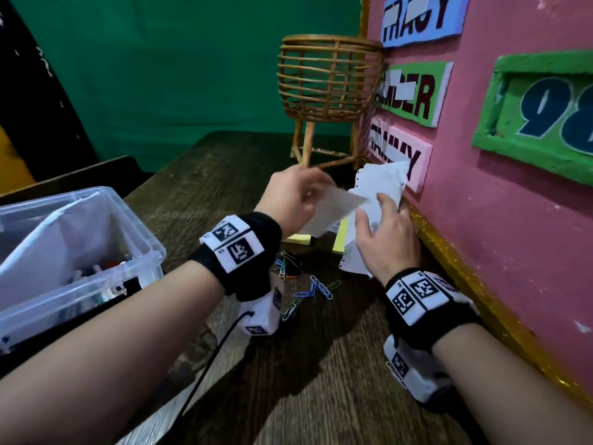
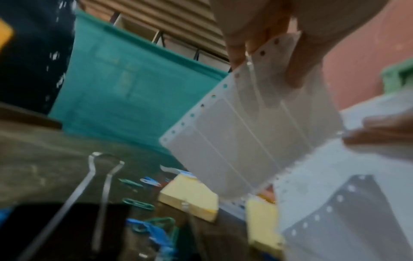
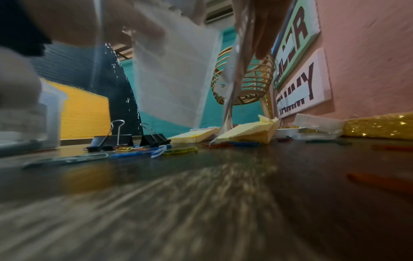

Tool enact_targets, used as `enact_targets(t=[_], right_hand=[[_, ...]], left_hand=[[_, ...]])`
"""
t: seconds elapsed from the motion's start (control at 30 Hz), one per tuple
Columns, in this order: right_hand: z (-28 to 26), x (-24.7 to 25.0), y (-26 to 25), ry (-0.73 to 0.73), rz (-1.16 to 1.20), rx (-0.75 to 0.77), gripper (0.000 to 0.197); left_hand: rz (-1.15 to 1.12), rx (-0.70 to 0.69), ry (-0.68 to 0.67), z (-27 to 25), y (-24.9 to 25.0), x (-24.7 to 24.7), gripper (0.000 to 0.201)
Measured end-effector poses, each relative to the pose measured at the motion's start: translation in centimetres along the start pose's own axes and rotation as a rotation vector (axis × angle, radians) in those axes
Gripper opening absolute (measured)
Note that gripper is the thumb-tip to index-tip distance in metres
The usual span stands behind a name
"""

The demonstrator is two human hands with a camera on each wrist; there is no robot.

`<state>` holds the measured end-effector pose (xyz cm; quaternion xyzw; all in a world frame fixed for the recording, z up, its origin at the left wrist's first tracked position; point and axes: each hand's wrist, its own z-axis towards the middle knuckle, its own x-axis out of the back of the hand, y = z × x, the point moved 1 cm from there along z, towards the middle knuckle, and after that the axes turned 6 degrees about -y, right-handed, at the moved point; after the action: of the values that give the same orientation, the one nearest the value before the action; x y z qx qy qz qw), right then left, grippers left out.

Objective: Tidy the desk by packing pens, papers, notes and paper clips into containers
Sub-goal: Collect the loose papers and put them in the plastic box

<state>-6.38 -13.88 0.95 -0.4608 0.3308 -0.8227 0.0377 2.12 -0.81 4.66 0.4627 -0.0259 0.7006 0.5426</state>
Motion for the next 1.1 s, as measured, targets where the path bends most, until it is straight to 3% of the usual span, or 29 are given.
enact_targets(t=[0.13,0.2,0.3,0.4,0.47,0.57,0.67,0.8,1.1], right_hand=[[-0.5,0.7,-0.2,0.045,0.012,0.029,0.065],[-0.6,0.8,-0.3,0.038,-0.015,0.029,0.06],[-0.3,0.8,0.1,0.088,-0.009,0.076,0.047],[0.6,1.0,1.0,0.154,-0.013,0.111,0.055],[1.5,1.3,1.6,0.204,-0.026,0.13,0.07],[2.2,1.6,2.2,0.167,-0.118,0.102,0.092],[2.7,1.8,3.0,0.101,-0.225,0.025,0.088],[3.2,1.6,3.3,0.017,-0.273,-0.052,0.046],[4.1,0.8,3.1,0.014,-0.31,-0.094,0.053]], left_hand=[[-0.393,0.118,-0.004,1.4,0.8,-0.6,0.024],[-0.443,0.174,-0.007,1.8,0.8,-1.7,0.025],[-0.337,0.2,0.033,1.9,0.9,-3.5,0.025],[-0.019,0.134,0.053,2.3,-0.4,-4.7,0.027],[0.205,0.188,-0.121,2.7,-2.0,-5.2,0.028],[0.437,0.278,-0.378,3.1,-4.5,-6.1,0.033],[0.454,0.373,-0.508,3.7,-6.4,-7.2,0.038],[0.436,0.48,-0.552,4.9,-8.5,-8.4,0.048],[0.496,0.649,-0.583,7.2,-11.5,-9.2,0.037]])
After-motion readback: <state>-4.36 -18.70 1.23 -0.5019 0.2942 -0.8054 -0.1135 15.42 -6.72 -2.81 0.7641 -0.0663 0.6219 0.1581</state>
